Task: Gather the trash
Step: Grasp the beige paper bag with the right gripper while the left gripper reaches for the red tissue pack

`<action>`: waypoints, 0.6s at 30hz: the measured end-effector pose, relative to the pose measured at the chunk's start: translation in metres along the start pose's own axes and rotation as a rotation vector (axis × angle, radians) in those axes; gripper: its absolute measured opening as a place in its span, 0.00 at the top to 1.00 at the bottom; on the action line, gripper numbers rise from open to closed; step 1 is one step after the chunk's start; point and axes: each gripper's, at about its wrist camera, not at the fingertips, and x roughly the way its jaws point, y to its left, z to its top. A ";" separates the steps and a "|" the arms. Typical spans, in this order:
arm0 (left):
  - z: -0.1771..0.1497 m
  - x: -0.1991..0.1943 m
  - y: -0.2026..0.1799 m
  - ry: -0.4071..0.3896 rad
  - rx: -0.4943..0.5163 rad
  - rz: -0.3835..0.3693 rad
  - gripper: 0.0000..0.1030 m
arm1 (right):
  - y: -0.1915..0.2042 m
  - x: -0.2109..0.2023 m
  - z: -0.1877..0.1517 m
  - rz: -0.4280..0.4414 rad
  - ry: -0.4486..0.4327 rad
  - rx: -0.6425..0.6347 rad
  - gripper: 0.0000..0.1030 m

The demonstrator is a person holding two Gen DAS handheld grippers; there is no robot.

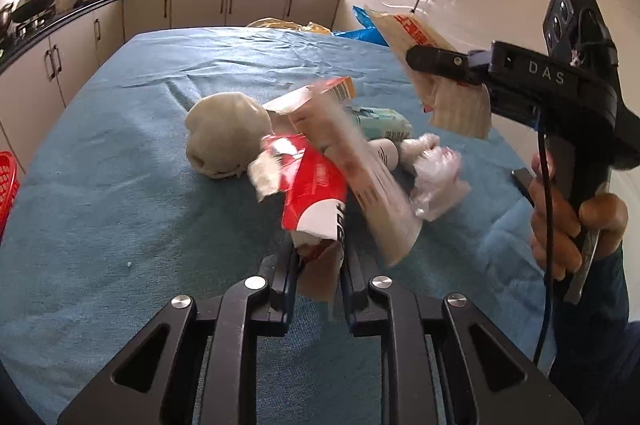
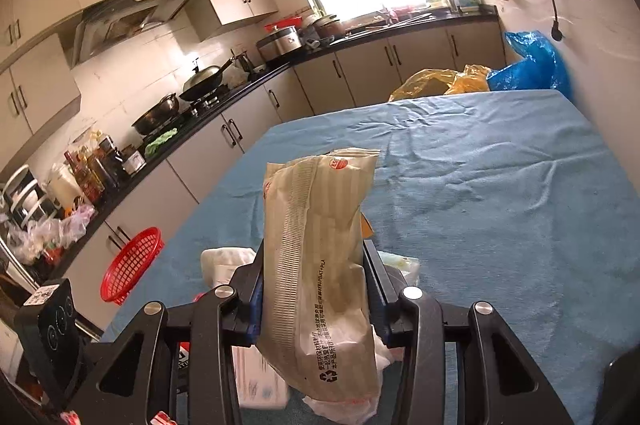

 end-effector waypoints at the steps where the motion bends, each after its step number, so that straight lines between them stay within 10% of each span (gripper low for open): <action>1: 0.000 0.001 0.000 0.005 -0.003 0.003 0.77 | 0.001 0.000 0.000 0.000 -0.001 -0.005 0.56; 6: 0.005 0.012 0.003 0.035 -0.037 -0.011 0.70 | 0.000 -0.001 -0.002 0.002 -0.002 -0.015 0.56; 10: 0.012 0.019 0.006 0.045 -0.080 -0.002 0.44 | 0.005 0.000 -0.004 0.000 -0.001 -0.038 0.56; 18: 0.016 0.019 0.017 0.041 -0.166 -0.021 0.39 | 0.005 0.002 -0.005 -0.004 0.005 -0.039 0.56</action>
